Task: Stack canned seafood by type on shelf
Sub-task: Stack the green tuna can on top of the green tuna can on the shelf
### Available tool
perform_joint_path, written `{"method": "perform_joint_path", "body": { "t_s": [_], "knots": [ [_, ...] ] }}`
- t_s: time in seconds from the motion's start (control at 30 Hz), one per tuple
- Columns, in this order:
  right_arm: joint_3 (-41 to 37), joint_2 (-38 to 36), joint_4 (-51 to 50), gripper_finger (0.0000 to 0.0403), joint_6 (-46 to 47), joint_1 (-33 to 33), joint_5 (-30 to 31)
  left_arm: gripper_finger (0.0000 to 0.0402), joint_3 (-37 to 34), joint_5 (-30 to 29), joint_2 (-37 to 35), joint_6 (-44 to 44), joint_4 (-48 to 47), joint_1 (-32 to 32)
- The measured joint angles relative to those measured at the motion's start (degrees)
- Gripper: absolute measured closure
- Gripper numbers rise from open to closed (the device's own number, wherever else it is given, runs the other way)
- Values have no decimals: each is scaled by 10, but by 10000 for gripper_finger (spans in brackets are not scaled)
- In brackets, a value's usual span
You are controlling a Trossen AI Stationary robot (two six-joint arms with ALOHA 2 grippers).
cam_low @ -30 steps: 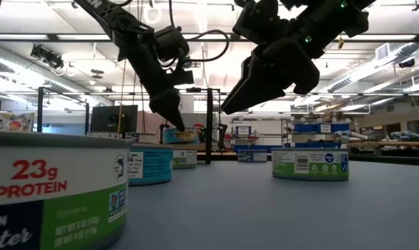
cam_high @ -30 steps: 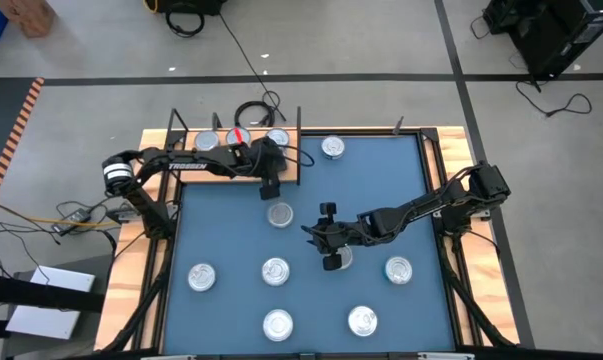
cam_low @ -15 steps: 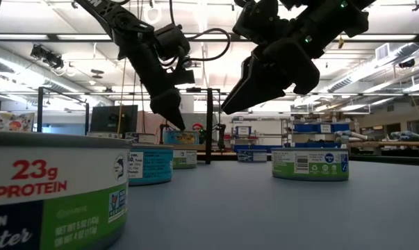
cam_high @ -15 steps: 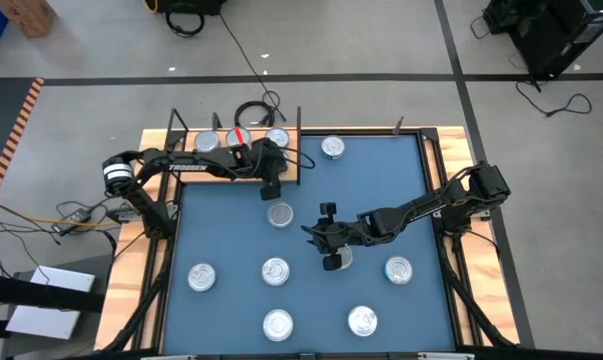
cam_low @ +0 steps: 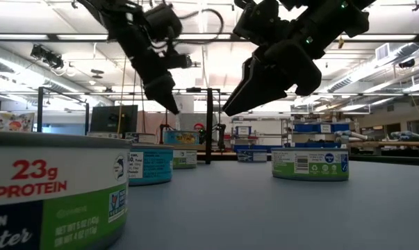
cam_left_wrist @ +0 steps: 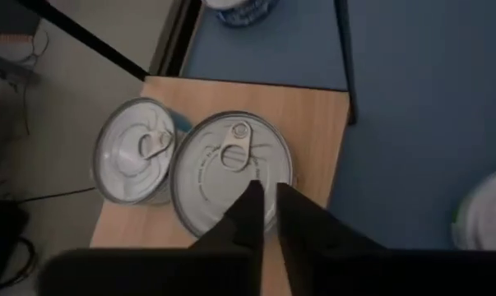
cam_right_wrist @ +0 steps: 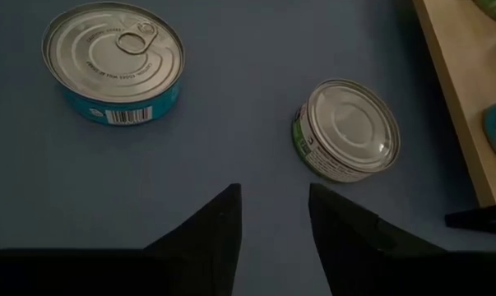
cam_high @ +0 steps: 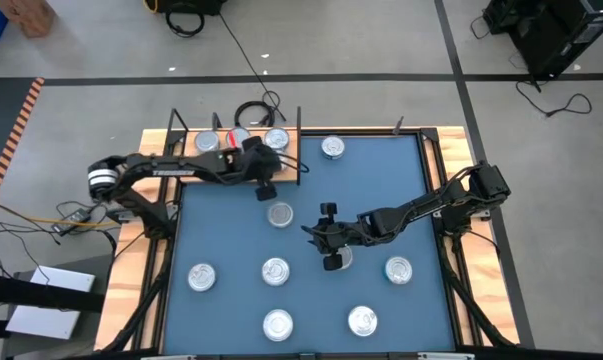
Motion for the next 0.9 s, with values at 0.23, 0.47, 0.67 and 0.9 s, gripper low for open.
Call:
{"method": "perform_joint_path", "body": {
  "t_s": [0.23, 0.47, 0.67, 0.9],
  "knots": [
    [0, 0, -3, 279, 7, 0, -2, 397, -106, 0, -92, -43, 82, -37],
    [0, 0, -4, 348, 36, 0, -4, 398, -224, 1, -174, -57, 220, -106],
    [0, 0, -63, 395, 102, 6, -48, 398, -331, 22, -219, -57, 405, -160],
    [10, 0, -154, 378, 207, 46, -83, 398, -388, 50, -226, -41, 527, -205]
  ]
}}
